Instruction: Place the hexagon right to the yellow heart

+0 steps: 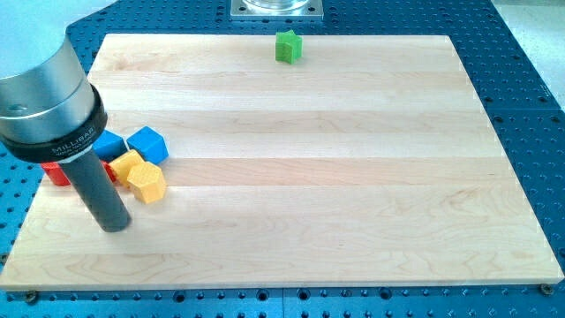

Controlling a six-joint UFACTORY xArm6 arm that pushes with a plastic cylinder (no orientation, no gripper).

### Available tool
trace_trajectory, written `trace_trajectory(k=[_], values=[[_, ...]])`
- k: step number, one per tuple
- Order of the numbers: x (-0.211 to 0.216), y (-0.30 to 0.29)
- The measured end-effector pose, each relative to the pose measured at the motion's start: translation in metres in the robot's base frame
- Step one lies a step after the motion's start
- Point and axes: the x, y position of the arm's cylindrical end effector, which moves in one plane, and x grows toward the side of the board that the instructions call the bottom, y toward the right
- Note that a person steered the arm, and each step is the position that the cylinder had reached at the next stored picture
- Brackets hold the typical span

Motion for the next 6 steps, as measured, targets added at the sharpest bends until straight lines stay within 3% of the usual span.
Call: trace_trajectory(k=[3,4,6], values=[[0.008,0.016],[-0.034,0.015],[-0.078,-0.005]])
